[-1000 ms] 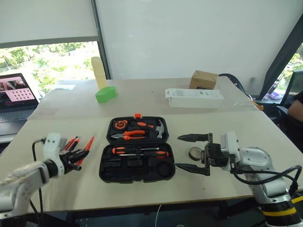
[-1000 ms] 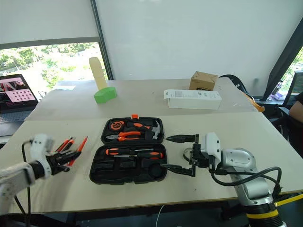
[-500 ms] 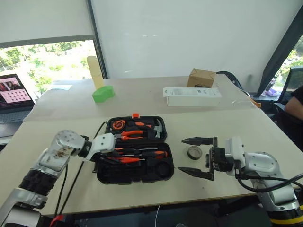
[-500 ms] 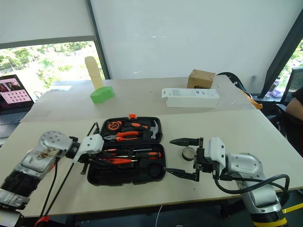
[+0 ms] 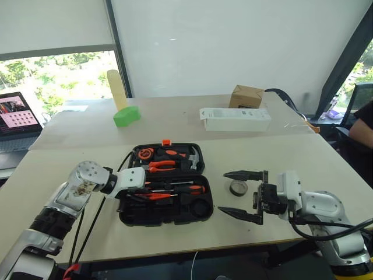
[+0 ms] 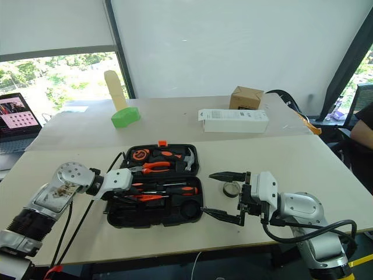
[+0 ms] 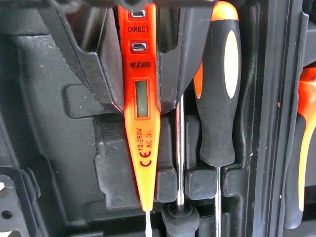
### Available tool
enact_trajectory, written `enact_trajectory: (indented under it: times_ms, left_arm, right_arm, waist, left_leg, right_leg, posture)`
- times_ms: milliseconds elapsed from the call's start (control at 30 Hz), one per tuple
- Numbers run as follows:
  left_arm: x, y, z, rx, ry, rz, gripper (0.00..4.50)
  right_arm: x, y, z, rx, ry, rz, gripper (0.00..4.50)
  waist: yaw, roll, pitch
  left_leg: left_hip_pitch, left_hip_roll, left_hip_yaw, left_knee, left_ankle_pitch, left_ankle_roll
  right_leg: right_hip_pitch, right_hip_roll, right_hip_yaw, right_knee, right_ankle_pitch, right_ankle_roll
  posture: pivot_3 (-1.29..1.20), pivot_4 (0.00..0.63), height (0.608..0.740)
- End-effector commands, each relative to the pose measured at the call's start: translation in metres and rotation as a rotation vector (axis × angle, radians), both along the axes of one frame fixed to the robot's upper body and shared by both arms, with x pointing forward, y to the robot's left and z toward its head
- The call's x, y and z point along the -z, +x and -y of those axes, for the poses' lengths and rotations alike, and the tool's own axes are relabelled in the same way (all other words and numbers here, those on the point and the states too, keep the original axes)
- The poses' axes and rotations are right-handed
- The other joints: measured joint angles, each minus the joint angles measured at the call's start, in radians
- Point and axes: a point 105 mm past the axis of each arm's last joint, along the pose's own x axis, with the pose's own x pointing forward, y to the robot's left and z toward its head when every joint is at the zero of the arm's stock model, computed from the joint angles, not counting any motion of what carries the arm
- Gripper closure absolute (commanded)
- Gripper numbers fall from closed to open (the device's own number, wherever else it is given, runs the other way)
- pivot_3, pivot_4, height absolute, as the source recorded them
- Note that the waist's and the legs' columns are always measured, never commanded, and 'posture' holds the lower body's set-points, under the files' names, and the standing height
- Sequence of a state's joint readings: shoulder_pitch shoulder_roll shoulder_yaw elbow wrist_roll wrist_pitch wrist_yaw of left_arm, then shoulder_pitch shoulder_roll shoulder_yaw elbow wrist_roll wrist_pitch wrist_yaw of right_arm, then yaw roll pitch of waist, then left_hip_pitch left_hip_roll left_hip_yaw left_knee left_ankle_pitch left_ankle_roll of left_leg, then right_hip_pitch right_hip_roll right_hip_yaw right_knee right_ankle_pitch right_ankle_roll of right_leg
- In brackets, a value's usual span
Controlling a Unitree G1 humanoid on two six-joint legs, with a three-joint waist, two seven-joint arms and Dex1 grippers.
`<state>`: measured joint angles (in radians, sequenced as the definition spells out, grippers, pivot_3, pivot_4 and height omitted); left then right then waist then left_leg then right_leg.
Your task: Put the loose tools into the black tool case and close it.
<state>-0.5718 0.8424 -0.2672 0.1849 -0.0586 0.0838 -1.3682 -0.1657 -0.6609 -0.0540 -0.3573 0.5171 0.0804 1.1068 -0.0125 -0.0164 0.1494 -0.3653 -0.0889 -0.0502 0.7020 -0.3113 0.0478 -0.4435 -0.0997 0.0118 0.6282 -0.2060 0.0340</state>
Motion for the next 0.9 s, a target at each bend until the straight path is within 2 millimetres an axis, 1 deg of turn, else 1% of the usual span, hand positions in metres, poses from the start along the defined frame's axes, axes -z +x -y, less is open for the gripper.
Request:
enact_trajectory:
  times_ms: [33, 167, 333, 433, 633, 900]
  left_arm:
    - [0.002, -0.004, -0.015, -0.025, 0.061, -0.011, 4.04]
    - [0.000, -0.004, -0.019, -0.031, 0.065, 0.000, 4.04]
    - [-0.008, -0.003, -0.015, -0.024, -0.006, 0.026, 4.04]
    - [-0.002, -0.005, -0.023, -0.011, 0.059, 0.020, 4.04]
    - [0.007, -0.005, -0.033, -0.037, 0.132, 0.006, 4.04]
    - [0.011, -0.011, -0.036, -0.034, 0.217, -0.016, 4.04]
  right_arm:
    - [-0.006, -0.002, 0.000, -0.005, 0.010, 0.029, 0.00]
    - [-0.005, -0.003, 0.000, -0.006, 0.009, 0.025, 0.00]
    - [-0.003, -0.003, 0.000, -0.005, 0.006, 0.016, 0.00]
    - [-0.002, -0.003, 0.001, -0.005, 0.005, 0.014, 0.00]
    - [-0.002, -0.003, 0.000, -0.006, 0.004, 0.013, 0.00]
    - [-0.001, -0.002, 0.000, -0.008, 0.000, 0.011, 0.00]
  waist:
    - [-0.003, 0.000, 0.000]
    - [-0.002, 0.000, 0.000]
    - [0.000, 0.000, 0.000]
    - [-0.001, 0.000, 0.000]
    - [-0.002, 0.000, 0.000]
    - [-0.004, 0.000, 0.000]
  left_leg:
    - [0.000, 0.000, 0.000, 0.000, 0.000, 0.000]
    - [0.000, 0.000, 0.000, 0.000, 0.000, 0.000]
    - [0.000, 0.000, 0.000, 0.000, 0.000, 0.000]
    - [-0.001, 0.000, 0.000, 0.000, 0.000, 0.000]
    - [0.000, 0.000, 0.000, 0.000, 0.000, 0.000]
    - [0.004, 0.001, 0.000, 0.000, 0.000, 0.000]
  right_leg:
    - [0.000, 0.000, 0.000, 0.000, 0.000, 0.000]
    - [-0.001, 0.001, 0.001, 0.000, 0.000, 0.000]
    - [-0.001, 0.001, 0.001, 0.000, 0.000, 0.000]
    - [-0.001, 0.001, 0.001, 0.000, 0.000, 0.000]
    - [-0.001, 0.001, 0.001, 0.000, 0.000, 0.000]
    - [0.002, 0.002, 0.002, 0.000, 0.000, 0.000]
  posture:
    - [0.00, 0.150, 0.740]
    - [0.00, 0.150, 0.740]
    - [0.00, 0.150, 0.740]
    - [0.00, 0.150, 0.740]
    - [0.00, 0.150, 0.740]
    - [0.00, 0.150, 0.740]
